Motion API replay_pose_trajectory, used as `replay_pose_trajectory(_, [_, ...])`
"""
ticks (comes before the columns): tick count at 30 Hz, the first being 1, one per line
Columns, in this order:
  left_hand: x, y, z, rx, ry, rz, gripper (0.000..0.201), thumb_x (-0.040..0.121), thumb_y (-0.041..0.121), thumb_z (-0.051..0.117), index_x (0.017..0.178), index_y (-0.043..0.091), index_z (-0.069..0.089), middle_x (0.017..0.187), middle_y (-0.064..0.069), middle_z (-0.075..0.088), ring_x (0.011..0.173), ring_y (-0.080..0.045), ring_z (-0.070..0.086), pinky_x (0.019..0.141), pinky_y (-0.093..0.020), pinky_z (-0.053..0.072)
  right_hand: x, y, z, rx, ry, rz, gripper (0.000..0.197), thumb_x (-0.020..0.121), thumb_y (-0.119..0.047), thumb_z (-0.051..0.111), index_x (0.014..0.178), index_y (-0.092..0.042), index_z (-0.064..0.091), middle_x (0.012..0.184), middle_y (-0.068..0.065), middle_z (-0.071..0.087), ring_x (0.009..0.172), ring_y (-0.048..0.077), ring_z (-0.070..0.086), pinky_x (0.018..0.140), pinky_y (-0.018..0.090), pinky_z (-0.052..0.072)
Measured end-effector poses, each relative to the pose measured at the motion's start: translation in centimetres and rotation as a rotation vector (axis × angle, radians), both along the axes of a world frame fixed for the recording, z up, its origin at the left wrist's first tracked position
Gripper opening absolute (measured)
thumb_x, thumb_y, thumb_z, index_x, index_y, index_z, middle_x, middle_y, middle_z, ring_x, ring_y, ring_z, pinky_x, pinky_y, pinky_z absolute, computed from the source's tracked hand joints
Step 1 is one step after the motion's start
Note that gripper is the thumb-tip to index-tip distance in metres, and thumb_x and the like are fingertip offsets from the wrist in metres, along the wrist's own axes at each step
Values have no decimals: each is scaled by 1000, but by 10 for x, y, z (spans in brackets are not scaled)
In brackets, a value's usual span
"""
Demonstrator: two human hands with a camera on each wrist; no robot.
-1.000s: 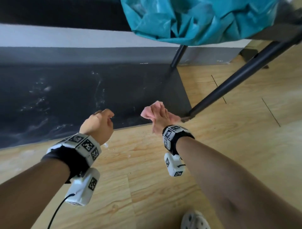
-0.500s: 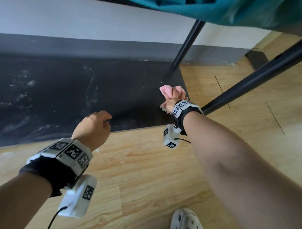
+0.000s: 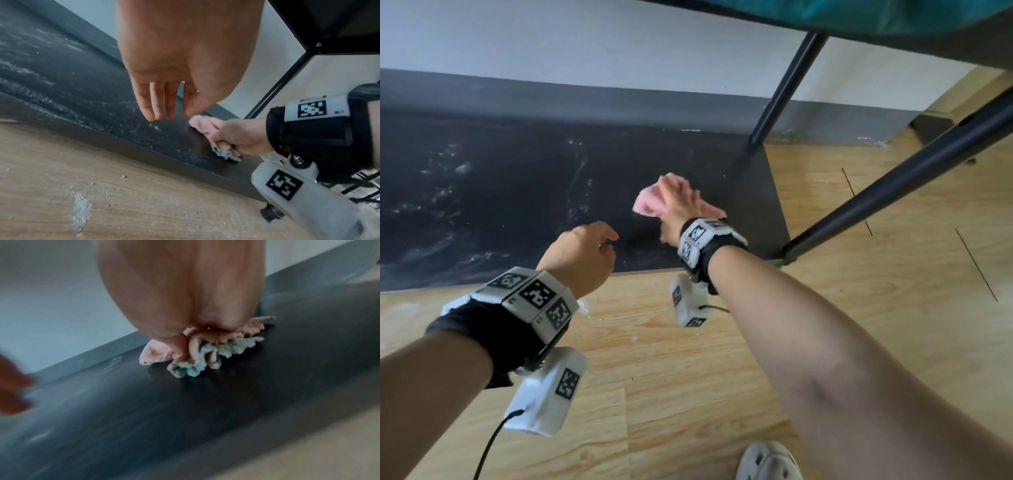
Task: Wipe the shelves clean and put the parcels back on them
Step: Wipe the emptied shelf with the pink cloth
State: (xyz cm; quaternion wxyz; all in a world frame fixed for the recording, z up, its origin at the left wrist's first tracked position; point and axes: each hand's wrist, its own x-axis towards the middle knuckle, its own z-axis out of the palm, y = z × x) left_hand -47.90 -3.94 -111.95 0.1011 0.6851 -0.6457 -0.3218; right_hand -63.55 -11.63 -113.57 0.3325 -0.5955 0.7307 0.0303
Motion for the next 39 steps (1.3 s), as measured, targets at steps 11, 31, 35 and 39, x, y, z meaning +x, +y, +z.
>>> replay_pose_trajectory(11, [-12,-37,11,11,-236,-127,34,95,17,38,124,23,55,125,-5,59,107,-27,57,85,-32,45,-111,-27,-21,-288,131,-230,58,78,-4,44,127,-32,32,138,-3,23,134,15,27,110,35,24])
replay_pose_trajectory(31, [-9,-75,41,-13,-392,-136,30,91,12,43,114,20,62,117,-6,65,110,-29,58,96,-37,44,-56,-68,-30,-164,-74,162,58,96,-23,42,150,-22,23,160,5,6,147,29,6,119,50,7])
replay_pose_trajectory(35, [-14,-78,44,-38,-400,-157,31,91,13,43,114,20,62,116,-7,65,110,-30,58,95,-38,44,-20,-72,-15,-73,-46,188,65,62,-18,56,126,-29,52,136,6,48,131,33,41,111,56,14])
replay_pose_trajectory(39, [-12,-80,51,-83,-385,-199,30,91,11,46,113,16,64,116,-10,65,108,-33,58,94,-39,45,-78,-110,4,-62,-8,-343,82,35,-15,48,116,-16,59,120,8,61,120,44,50,95,75,-3])
